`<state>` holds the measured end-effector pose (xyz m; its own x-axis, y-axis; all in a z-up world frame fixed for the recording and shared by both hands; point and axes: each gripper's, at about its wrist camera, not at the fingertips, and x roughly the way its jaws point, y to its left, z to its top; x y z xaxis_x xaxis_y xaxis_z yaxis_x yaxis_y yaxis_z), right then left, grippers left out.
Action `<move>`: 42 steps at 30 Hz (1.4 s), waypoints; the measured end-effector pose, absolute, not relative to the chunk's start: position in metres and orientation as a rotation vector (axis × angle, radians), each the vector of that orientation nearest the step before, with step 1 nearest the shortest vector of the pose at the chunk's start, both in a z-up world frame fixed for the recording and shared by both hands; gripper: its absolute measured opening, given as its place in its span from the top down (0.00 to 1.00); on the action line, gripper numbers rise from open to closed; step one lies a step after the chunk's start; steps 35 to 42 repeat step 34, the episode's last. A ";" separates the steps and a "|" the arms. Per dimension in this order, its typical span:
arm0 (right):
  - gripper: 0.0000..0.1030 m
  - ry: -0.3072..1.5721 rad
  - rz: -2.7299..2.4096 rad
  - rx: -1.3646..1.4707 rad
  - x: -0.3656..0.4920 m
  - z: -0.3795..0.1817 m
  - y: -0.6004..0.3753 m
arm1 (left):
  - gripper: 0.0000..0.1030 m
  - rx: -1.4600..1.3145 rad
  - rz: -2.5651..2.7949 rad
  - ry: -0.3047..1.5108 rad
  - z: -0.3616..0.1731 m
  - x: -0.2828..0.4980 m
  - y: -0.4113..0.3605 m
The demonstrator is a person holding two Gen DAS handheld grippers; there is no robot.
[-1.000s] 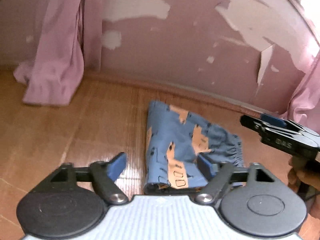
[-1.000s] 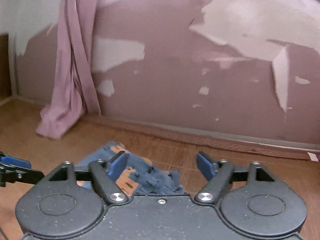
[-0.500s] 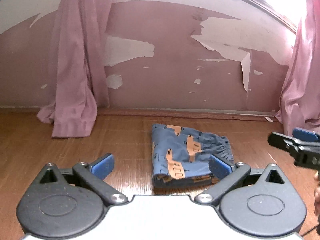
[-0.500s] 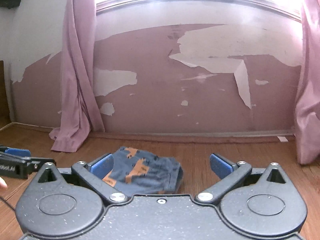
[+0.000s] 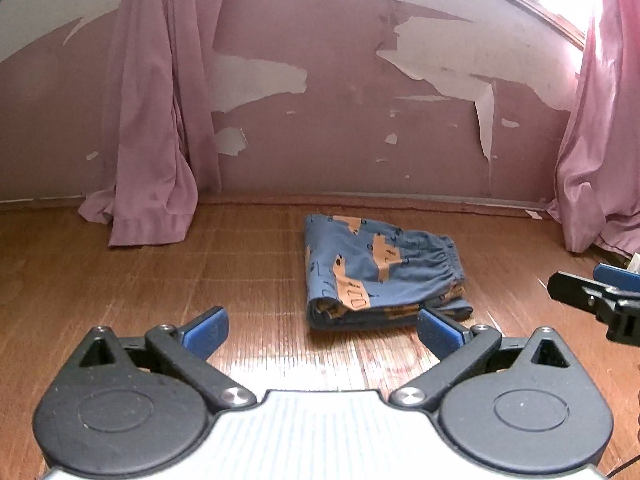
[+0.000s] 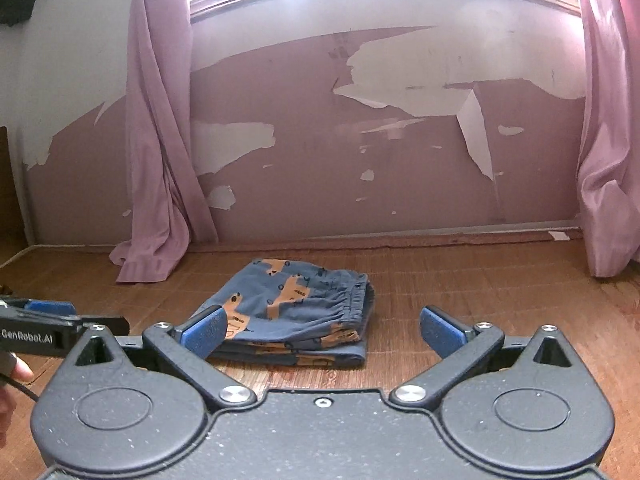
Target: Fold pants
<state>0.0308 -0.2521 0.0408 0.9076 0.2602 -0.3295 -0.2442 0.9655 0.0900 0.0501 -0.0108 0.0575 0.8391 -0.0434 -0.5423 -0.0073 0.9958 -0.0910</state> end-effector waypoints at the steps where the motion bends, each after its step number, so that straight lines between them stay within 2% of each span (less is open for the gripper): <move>1: 0.01 0.347 0.259 0.048 0.031 0.041 -0.252 | 0.00 -0.090 -0.017 0.580 0.057 0.050 -0.011; 42: 0.01 0.365 0.268 0.071 0.033 0.038 -0.258 | 0.00 -0.097 -0.001 0.628 0.056 0.048 -0.009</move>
